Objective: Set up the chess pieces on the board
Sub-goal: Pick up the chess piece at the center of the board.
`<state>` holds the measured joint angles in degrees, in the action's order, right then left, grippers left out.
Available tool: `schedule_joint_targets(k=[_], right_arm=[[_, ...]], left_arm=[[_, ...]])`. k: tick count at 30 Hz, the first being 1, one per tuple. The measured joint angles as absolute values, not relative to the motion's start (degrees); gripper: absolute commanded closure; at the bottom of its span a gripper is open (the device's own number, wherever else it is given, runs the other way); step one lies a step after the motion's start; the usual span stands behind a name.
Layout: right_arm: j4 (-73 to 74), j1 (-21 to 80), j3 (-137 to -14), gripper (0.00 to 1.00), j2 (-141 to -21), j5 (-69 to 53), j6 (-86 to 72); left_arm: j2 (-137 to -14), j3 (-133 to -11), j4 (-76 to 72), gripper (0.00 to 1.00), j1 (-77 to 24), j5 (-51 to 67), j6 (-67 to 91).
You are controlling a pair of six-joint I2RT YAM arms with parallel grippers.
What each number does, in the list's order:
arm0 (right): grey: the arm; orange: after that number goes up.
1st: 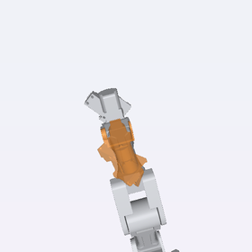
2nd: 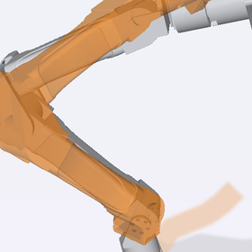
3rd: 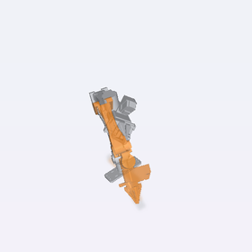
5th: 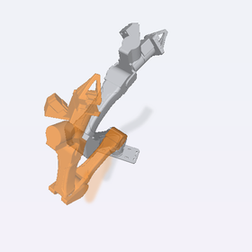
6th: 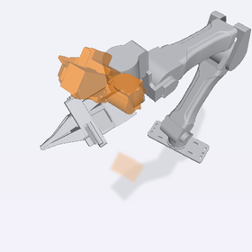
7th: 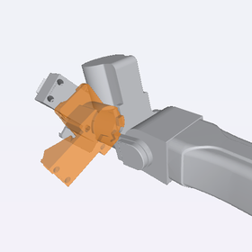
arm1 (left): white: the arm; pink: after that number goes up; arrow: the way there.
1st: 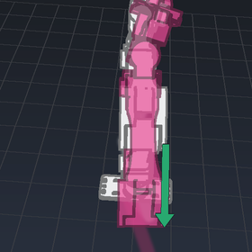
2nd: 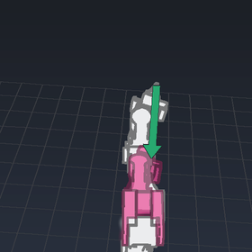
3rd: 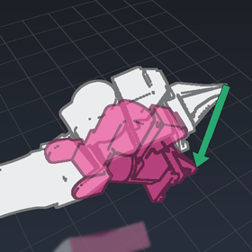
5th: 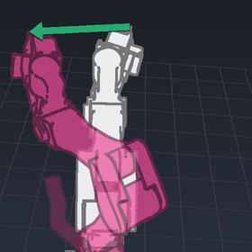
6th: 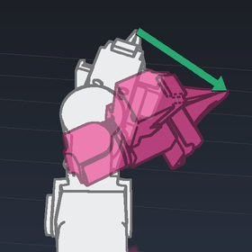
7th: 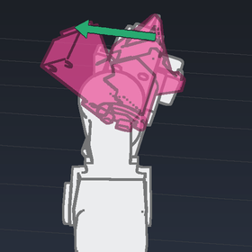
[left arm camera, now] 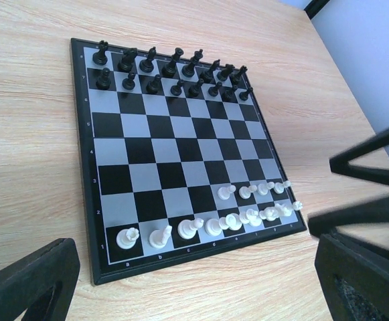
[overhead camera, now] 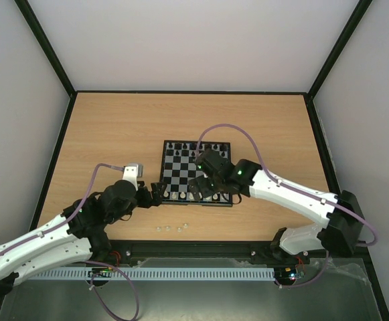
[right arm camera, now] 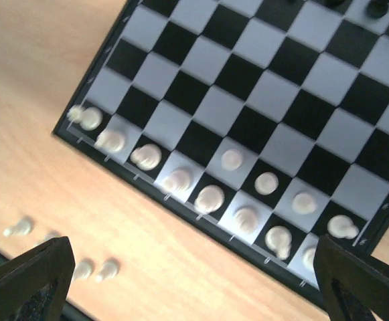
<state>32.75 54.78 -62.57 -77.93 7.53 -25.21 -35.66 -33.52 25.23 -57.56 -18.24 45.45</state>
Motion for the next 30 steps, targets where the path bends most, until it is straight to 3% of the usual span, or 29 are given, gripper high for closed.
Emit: schedule_joint_targets(k=[6,10,15,23,30], right_arm=[[33.15,64.29,-60.01,0.03,-74.91,7.57,-29.04],[33.12,69.47,-58.02,0.14,-75.35,7.94,-31.70],[31.77,71.31,-56.25,0.38,-79.96,7.90,-33.98],[28.36,71.37,-56.80,0.54,-91.09,7.49,-34.50],[26.76,71.37,-58.81,0.55,-96.53,6.68,-33.87]], left_arm=[[-34.70,-33.58,25.76,0.01,-57.56,-18.33,45.74],[-33.10,-33.58,26.35,0.01,-57.56,-18.46,46.19],[-31.33,-33.58,26.72,0.01,-57.56,-18.44,46.81],[-28.75,-32.64,27.42,0.01,-57.56,-17.87,47.59],[-28.23,-31.70,27.75,0.01,-57.56,-16.91,48.12]])
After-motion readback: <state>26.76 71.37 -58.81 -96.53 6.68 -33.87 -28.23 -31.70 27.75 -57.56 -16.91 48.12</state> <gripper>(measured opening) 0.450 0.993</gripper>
